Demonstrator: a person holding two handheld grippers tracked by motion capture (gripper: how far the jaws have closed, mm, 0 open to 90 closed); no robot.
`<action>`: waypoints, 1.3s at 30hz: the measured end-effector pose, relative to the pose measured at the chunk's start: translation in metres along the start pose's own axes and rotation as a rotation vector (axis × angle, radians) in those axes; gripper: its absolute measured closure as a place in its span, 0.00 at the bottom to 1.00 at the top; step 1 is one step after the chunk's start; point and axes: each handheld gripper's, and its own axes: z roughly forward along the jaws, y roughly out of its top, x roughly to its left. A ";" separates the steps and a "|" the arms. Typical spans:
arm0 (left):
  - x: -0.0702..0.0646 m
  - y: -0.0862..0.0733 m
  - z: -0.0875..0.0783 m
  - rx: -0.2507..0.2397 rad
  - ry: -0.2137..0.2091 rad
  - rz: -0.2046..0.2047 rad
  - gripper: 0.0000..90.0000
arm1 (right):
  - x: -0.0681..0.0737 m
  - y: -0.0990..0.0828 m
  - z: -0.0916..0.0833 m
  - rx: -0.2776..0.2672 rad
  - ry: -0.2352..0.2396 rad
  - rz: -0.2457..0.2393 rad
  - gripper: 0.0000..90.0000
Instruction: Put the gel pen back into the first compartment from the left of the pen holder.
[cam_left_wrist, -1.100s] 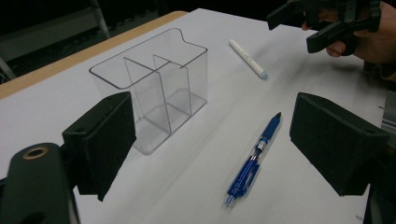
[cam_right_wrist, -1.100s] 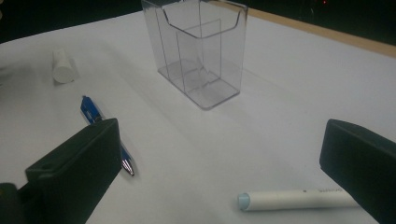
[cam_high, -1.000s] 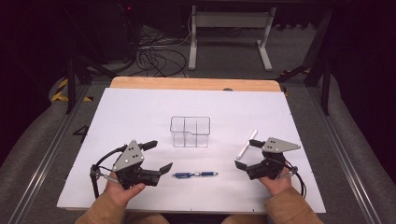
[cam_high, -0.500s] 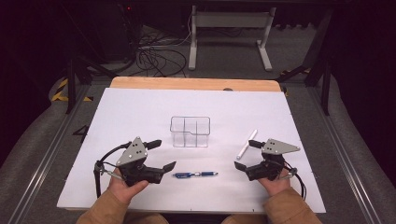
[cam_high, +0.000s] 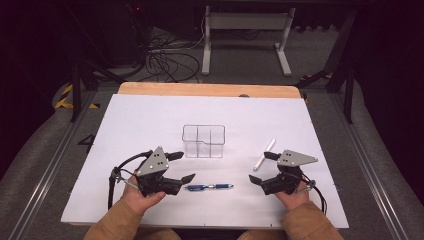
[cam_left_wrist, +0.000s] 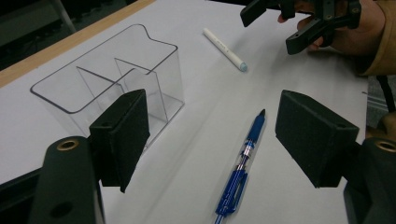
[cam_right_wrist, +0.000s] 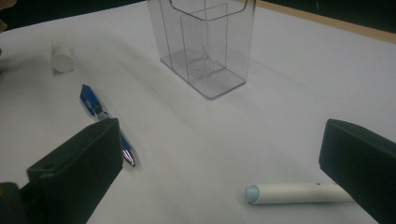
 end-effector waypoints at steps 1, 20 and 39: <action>0.000 0.001 0.003 0.006 -0.014 -0.009 0.30 | 0.000 0.000 0.001 0.000 0.005 0.000 0.00; -0.003 0.013 0.038 0.077 -0.067 0.022 0.36 | 0.001 0.001 -0.002 -0.017 0.020 -0.004 0.01; -0.002 0.017 0.055 0.142 -0.196 0.014 0.34 | 0.001 0.001 -0.003 -0.014 0.033 -0.001 0.02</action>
